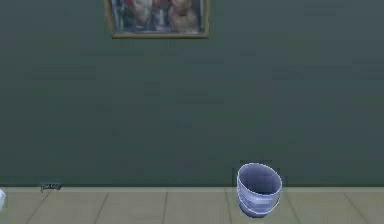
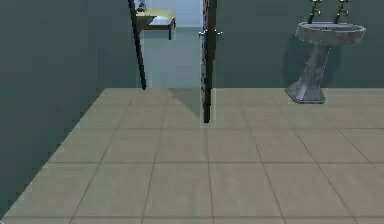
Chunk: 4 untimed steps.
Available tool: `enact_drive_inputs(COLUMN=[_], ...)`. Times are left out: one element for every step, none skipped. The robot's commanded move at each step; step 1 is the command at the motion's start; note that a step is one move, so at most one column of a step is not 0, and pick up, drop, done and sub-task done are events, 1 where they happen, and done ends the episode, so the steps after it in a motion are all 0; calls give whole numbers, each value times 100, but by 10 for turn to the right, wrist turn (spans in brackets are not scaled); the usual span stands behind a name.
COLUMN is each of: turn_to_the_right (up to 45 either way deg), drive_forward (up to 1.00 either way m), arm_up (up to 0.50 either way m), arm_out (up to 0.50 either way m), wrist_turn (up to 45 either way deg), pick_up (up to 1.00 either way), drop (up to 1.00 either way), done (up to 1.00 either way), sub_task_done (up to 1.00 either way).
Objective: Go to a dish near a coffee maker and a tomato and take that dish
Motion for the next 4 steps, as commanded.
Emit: enact_drive_inputs(turn_to_the_right=[-450,-450,-450,-420], drive_forward=[0,0,0,0], arm_up=[0,0,0,0], arm_out=[0,0,0,0], wrist_turn=[0,0,0,0], pick_up=[0,0,0,0], drop=[0,0,0,0], done=[0,0,0,0], sub_task_done=[0,0,0,0])
